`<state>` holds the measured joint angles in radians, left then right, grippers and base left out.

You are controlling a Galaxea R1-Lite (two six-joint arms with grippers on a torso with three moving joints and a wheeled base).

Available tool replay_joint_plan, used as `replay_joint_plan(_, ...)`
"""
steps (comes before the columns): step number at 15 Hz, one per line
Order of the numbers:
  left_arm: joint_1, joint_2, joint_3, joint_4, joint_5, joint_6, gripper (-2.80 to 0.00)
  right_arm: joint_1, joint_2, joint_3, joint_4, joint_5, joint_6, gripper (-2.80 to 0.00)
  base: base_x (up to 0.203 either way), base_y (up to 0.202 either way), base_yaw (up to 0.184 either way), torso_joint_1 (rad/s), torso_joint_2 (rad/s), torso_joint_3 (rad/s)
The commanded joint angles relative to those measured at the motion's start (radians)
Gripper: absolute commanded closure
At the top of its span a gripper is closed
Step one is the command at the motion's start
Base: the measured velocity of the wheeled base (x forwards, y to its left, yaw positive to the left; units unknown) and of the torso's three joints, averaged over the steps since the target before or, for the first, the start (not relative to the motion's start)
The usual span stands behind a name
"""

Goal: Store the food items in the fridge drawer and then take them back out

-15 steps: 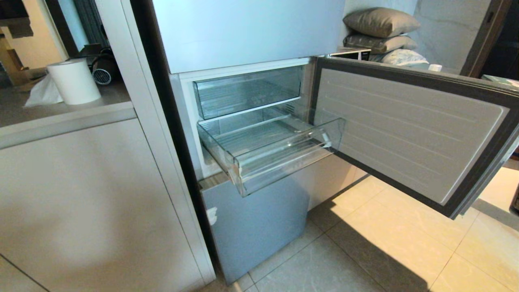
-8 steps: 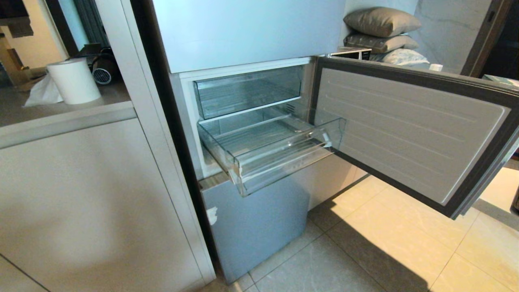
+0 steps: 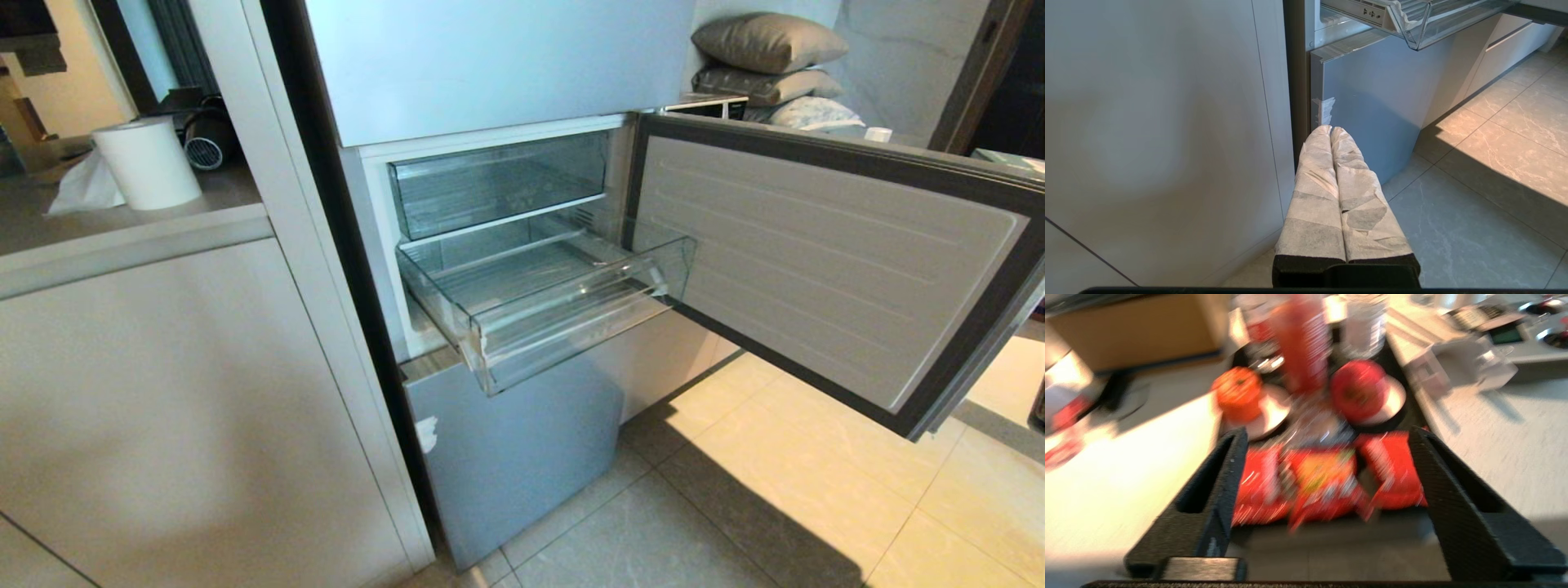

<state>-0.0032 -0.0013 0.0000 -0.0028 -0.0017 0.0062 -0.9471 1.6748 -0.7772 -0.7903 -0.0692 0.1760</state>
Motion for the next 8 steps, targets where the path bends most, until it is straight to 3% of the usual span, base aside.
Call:
replay_joint_plan(1, 0.0, 0.0, 0.002, 0.0, 0.0, 0.0, 0.0, -0.044, 0.156, -0.091, -0.033, 0.008, 0.001, -2.8, 0.0, 0.0, 0.0, 0.0, 0.0, 0.0)
replay_joint_plan(8, 0.0, 0.0, 0.002, 0.0, 0.0, 0.0, 0.0, -0.06, 0.545, -0.457, -0.18, 0.018, -0.006, -2.8, 0.0, 0.0, 0.0, 0.0, 0.0, 0.0)
